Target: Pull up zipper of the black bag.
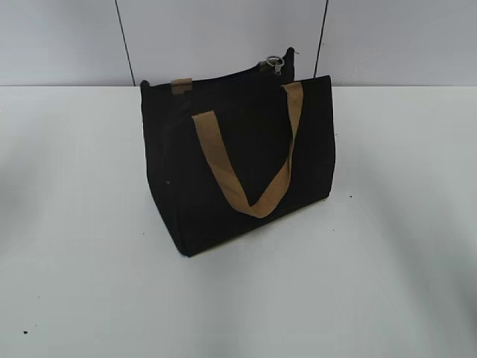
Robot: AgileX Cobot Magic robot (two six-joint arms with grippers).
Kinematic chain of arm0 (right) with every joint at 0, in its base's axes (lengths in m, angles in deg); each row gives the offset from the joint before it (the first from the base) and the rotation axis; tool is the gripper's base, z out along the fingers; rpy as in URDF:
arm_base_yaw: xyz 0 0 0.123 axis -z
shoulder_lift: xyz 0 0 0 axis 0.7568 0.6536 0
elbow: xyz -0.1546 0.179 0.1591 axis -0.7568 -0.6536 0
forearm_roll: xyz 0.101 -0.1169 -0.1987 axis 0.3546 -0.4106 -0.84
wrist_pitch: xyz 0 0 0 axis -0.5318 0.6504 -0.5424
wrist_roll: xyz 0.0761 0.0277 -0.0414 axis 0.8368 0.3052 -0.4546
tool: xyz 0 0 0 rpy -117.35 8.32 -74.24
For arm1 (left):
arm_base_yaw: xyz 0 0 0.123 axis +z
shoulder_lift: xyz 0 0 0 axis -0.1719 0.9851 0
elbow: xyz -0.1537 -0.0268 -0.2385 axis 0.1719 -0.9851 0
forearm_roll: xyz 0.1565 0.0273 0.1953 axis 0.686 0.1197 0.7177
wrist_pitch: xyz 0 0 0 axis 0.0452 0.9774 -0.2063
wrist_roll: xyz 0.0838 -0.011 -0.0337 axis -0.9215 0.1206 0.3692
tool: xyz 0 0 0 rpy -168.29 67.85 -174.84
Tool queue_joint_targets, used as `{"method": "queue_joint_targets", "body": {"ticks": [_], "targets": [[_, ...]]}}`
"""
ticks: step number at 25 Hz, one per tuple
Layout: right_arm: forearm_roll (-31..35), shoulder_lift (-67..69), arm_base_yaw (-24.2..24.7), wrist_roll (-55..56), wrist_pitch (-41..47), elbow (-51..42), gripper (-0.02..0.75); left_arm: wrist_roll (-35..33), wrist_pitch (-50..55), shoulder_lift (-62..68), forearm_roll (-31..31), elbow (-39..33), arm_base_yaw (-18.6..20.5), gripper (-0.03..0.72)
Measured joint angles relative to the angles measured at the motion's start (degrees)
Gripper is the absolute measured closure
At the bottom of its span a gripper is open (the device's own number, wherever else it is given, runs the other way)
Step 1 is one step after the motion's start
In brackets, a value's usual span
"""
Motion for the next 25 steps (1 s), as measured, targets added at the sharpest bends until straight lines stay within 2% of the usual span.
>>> {"method": "queue_joint_targets", "body": {"ticks": [4,6,8,11,14,19,25], "targets": [[-5.12,-0.30,0.00,-1.27,0.00,0.00,0.193,27.30,0.02,-2.05,23.53,3.63,0.00,0.164],[-7.51,-1.08,0.00,-1.45,0.00,0.00,0.193,37.62,1.51,-2.91,30.25,5.64,0.00,0.177],[-10.02,-2.28,0.30,-1.45,0.00,0.00,0.193,42.96,2.95,-3.67,34.34,6.59,0.00,0.196],[-10.41,-5.00,1.49,-0.60,-0.14,-0.52,0.193,44.92,4.20,-5.57,35.52,6.71,0.00,0.209],[-10.36,-10.02,3.35,0.72,-0.58,-6.80,0.193,44.54,4.78,-9.38,34.85,6.53,0.00,0.212],[-8.18,-23.94,6.06,2.39,-0.92,-28.30,0.194,40.98,3.67,-20.82,28.21,0.16,0.00,0.214],[-6.69,-46.68,6.25,2.91,-9.54,-57.41,0.194,39.40,4.88,-39.43,23.75,-12.77,0.00,0.214]]}}
